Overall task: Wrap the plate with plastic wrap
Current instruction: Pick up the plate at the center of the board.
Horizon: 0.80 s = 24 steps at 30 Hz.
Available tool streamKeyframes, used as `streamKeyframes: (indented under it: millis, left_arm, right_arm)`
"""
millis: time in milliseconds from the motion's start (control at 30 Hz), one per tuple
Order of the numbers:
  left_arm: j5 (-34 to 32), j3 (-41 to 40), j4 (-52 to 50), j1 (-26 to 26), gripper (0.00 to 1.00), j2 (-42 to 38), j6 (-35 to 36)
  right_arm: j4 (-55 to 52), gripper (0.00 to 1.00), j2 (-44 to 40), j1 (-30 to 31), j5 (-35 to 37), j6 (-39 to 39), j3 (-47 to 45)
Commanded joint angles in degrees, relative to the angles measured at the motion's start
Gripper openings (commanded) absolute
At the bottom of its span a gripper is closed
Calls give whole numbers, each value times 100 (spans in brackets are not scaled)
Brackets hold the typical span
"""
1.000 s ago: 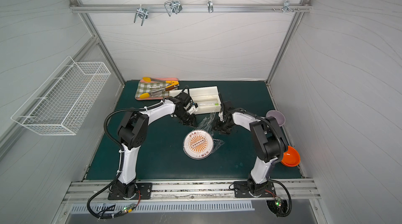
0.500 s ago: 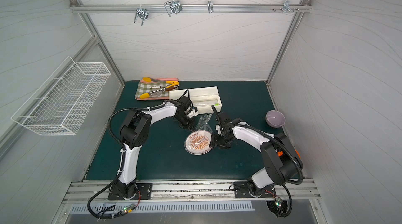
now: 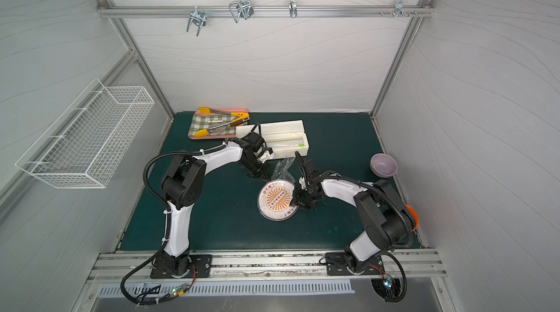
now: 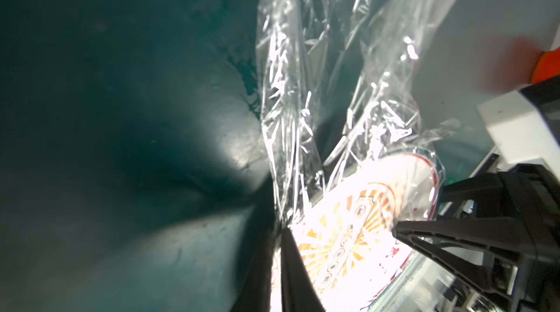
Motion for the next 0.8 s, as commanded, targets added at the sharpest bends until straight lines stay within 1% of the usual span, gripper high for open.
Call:
streamKeyframes:
  millis: [0, 33, 100, 167, 267, 433, 533, 600, 767]
  left_arm:
    - [-68, -142, 165, 91, 10, -147, -95]
    - [-38, -174, 201, 133, 9, -181, -144]
    - [18, -220, 243, 216, 7, -250, -227]
    - [10, -239, 218, 257, 7, -300, -251]
    - [-5, -364, 238, 370, 6, -435, -303]
    - [80, -670, 409, 739, 5, -748, -447]
    - [120, -697, 388, 765, 5, -769, -447]
    - [150, -773, 427, 764, 6, -743, -493]
    - [69, -831, 280, 797, 7, -705, -424]
  right_arm:
    - [1068, 17, -47, -45, -127, 256, -521]
    - [1382, 14, -115, -101, -221, 300, -713]
    - [1976, 11, -244, -222, -412, 475, -1060]
    - [2273, 8, -357, -291, -568, 463, -1194]
    - [2328, 0, -548, -393, -705, 314, -1210]
    - [2549, 0, -565, -773, -1332, 272, -1337]
    - [2696, 0, -473, -794, -1748, 169, -1324]
    - [2908, 0, -475, -795, -1992, 255, -1342]
    - [3170, 0, -778, -801, -2436, 345, -1333]
